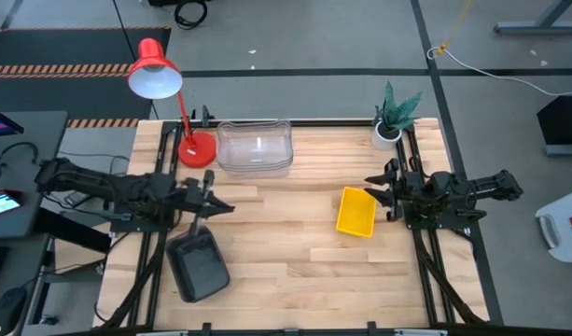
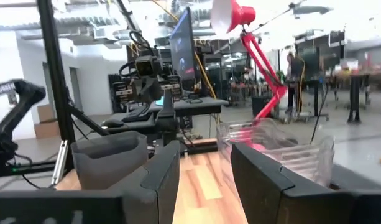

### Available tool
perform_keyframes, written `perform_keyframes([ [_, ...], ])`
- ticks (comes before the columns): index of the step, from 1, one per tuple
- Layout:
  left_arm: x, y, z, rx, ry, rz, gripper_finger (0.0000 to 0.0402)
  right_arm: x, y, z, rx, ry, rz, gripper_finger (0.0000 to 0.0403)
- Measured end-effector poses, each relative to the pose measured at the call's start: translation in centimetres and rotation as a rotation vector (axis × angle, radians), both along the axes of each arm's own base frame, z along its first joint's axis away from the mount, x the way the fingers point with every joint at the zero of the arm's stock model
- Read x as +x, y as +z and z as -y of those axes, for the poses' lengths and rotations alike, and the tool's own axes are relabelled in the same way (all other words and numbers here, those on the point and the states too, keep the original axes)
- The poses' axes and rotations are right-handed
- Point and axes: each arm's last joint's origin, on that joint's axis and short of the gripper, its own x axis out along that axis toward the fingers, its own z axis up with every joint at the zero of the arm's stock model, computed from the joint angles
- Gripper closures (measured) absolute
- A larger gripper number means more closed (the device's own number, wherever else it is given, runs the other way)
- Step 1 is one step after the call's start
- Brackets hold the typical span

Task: Stack baskets by color
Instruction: Return to Home Position

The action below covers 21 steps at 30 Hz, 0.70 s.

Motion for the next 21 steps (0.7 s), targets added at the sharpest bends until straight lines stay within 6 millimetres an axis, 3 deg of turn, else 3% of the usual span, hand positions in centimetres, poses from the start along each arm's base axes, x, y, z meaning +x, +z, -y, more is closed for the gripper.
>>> perform_keyframes([
  [9,-2.9,-2.8,-0.1,-0.094,-0.025,0.069,0.0394,0.0,-0.1,0.1,0.062,-0.035,-0.004,0.0253],
  [21,-5.0,-5.1,-0.5,-0.137,-0.032,0.141,0.0394,0.0,-0.1,0.1,0.060,-0.035,-0.002,0.0253],
])
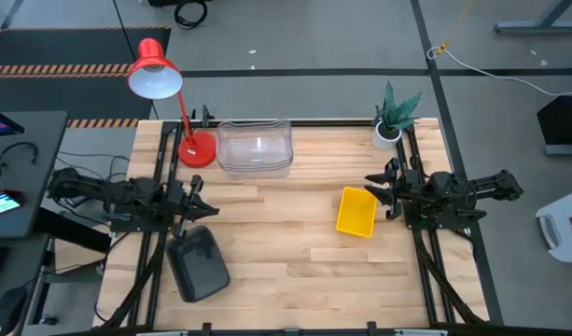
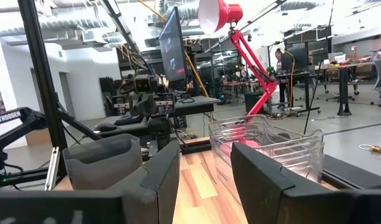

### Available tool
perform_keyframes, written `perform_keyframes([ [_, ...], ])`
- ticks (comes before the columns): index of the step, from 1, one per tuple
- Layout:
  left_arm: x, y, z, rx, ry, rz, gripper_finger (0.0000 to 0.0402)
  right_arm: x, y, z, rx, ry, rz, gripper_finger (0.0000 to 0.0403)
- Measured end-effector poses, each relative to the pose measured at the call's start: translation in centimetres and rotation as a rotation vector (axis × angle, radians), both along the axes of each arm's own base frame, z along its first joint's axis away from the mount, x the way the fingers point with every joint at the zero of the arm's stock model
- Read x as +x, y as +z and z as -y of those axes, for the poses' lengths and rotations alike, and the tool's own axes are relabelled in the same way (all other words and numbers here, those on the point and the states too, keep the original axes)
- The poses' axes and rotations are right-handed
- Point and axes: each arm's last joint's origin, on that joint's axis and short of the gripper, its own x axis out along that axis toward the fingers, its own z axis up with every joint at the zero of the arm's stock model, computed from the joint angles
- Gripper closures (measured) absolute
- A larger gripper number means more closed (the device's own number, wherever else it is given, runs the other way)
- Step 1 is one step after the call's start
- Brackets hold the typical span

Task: Stack baskets by color
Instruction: Return to Home Position

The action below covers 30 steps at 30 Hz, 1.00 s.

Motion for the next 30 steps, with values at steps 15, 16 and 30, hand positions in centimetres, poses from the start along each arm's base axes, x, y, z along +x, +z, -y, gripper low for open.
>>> perform_keyframes([
  [15,-2.1,-1.3,-0.1,0.096,-0.120,-0.032,0.0397,0.0,0.0,0.0,-0.001,0.000,-0.001,0.0252],
  [16,-2.1,-1.5,-0.1,0.102,-0.114,-0.041,0.0395,0.0,0.0,0.0,-0.001,0.000,0.000,0.0252],
  [30,-2.0,-1.6,-0.1,-0.082,-0.102,-0.097,0.0362,0.0,0.2,0.0,0.002,0.000,0.018,0.0251],
])
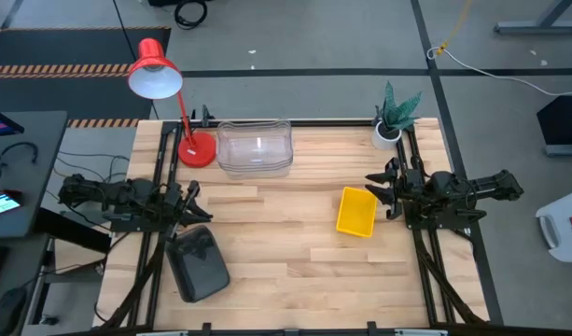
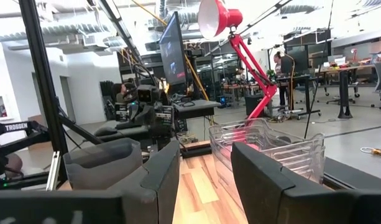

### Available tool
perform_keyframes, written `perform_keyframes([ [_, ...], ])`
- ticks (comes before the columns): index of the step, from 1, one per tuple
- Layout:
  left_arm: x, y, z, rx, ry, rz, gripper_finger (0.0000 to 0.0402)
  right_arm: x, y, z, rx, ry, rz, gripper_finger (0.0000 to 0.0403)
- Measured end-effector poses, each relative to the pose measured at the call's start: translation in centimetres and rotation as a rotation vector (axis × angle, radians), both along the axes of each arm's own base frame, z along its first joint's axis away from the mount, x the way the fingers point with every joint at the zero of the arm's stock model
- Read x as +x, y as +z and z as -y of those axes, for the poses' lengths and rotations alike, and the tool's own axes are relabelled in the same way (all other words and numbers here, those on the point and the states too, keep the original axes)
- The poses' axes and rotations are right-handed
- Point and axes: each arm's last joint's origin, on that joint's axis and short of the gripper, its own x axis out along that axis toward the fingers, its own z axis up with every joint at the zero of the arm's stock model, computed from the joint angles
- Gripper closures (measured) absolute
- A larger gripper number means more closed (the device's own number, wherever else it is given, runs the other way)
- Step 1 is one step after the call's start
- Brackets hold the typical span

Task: Stack baskets by color
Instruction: Return to Home Position

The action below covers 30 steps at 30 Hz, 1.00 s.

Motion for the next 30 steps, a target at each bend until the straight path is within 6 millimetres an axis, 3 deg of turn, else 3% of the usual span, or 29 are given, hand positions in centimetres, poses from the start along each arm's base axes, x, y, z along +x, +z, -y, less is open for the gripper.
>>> perform_keyframes([
  [30,0.00,0.03,0.00,0.000,0.000,0.003,0.0372,0.00,0.00,0.00,0.000,0.000,0.000,0.0251],
])
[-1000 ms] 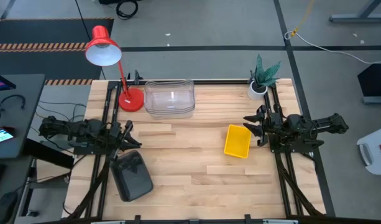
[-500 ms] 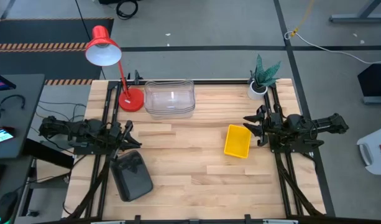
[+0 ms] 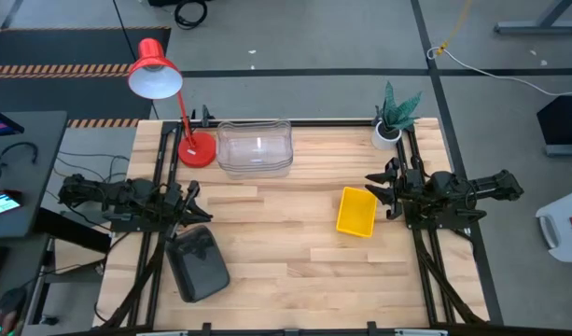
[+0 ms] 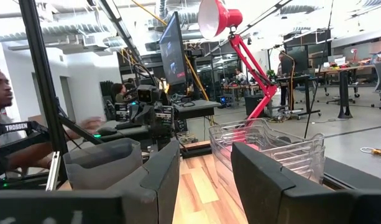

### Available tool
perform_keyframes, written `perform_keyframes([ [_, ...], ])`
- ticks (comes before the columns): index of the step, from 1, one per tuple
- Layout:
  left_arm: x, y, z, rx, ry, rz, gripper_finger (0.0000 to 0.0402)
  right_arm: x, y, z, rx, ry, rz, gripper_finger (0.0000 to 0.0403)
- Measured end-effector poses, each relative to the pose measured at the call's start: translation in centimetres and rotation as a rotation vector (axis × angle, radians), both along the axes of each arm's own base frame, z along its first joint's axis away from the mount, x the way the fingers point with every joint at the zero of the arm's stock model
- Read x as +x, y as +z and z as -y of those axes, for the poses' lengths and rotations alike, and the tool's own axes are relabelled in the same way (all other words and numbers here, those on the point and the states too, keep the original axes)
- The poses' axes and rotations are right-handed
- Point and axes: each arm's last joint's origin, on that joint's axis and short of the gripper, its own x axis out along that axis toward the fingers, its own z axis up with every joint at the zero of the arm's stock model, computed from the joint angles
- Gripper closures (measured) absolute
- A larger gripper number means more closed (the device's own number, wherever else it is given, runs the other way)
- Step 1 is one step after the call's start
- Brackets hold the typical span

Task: Stack baskets by color
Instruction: Return to Home Position

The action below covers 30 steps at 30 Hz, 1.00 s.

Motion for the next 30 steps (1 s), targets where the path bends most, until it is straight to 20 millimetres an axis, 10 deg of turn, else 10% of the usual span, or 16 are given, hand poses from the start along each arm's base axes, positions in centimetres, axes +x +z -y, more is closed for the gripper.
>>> perform_keyframes([
  [30,0.00,0.02,0.00,0.000,0.000,0.001,0.0363,0.00,0.00,0.00,0.000,-0.001,0.000,0.0251],
])
